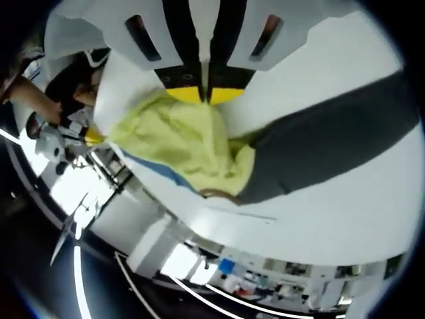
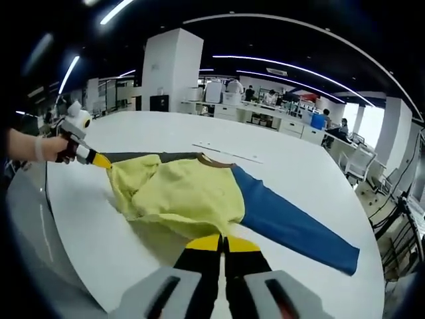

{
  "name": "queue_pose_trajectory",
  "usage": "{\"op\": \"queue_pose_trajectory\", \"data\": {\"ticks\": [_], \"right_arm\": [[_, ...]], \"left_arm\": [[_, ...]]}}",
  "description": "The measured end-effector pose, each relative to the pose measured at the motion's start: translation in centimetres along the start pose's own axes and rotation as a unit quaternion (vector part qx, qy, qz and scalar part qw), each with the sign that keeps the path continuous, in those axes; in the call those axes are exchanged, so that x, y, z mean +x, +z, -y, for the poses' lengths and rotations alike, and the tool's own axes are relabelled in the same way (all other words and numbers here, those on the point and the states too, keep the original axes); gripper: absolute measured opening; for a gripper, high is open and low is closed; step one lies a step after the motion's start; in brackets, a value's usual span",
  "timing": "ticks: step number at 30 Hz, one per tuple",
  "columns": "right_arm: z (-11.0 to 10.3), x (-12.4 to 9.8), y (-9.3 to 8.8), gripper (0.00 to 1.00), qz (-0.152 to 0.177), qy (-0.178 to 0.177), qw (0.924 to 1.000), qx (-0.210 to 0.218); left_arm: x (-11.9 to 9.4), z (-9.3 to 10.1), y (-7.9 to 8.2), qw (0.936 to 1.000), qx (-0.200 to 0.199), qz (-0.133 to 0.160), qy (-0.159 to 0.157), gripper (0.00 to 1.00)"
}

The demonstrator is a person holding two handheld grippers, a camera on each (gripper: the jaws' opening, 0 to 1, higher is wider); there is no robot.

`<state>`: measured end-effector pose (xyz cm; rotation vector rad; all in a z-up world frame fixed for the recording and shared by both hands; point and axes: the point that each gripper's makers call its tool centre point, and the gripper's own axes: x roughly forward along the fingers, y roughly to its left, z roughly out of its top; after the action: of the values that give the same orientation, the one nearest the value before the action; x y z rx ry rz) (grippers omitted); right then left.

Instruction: Fold the garment on the visible template until the final outline fits inside the template.

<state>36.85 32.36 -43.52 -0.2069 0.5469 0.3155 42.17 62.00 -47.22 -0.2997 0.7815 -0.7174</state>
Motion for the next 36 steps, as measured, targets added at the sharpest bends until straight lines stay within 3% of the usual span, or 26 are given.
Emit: {"op": "queue_pose_trajectory", "data": {"ticks": [10,25,36], "right_arm": [[-1.2,-1.4,-1.3,0.00,-0.007,0.006,1.0000,0.001],[-2.6,-4.3,-5.2,0.00,-0.033,0.016,0.9993,0.000],[-3.3,-5.4,-7.1,0.00,-0.051,0.044,0.9976,-0.019]], "left_arm": [[-1.8,0.3,-2.9,0.9996,-0.021,-0.018,0.003,0.00],[-3.5,0.8,-7.7,0.9977,-0.044,-0.050,0.013,0.00],[-4.6,0.9,-9.6,0.9961,-0.058,-0.063,0.022,0.00]]}}
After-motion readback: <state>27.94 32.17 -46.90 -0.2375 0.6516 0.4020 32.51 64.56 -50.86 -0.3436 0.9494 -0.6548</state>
